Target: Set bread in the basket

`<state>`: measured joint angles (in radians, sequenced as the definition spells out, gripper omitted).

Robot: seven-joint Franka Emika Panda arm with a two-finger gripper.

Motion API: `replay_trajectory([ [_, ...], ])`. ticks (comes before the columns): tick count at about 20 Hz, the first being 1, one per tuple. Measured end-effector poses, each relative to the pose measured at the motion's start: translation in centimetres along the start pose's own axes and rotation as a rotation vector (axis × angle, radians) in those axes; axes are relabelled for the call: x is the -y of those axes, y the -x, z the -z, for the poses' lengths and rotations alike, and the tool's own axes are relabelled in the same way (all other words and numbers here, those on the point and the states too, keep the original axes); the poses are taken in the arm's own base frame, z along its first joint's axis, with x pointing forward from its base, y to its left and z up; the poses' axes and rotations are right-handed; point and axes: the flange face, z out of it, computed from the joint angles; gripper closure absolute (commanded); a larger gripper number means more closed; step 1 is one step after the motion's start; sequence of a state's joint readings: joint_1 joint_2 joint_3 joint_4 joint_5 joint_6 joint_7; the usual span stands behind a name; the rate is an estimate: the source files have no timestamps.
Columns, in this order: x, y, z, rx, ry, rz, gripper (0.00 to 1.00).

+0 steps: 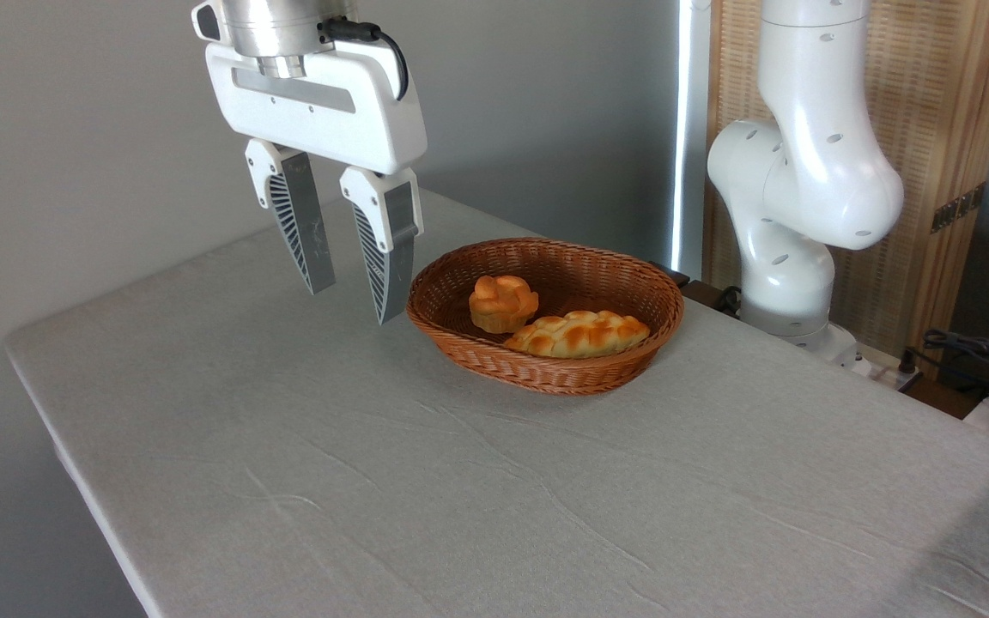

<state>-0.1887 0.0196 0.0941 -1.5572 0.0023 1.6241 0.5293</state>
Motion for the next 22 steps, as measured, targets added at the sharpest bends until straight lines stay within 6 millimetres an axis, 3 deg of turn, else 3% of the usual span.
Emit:
replay_trajectory([
  [8, 0.63, 0.39, -0.02, 0.005, -0.006, 0.012, 0.0],
  [22, 0.03, 0.56, -0.39, 0.041, 0.016, 0.004, 0.0],
])
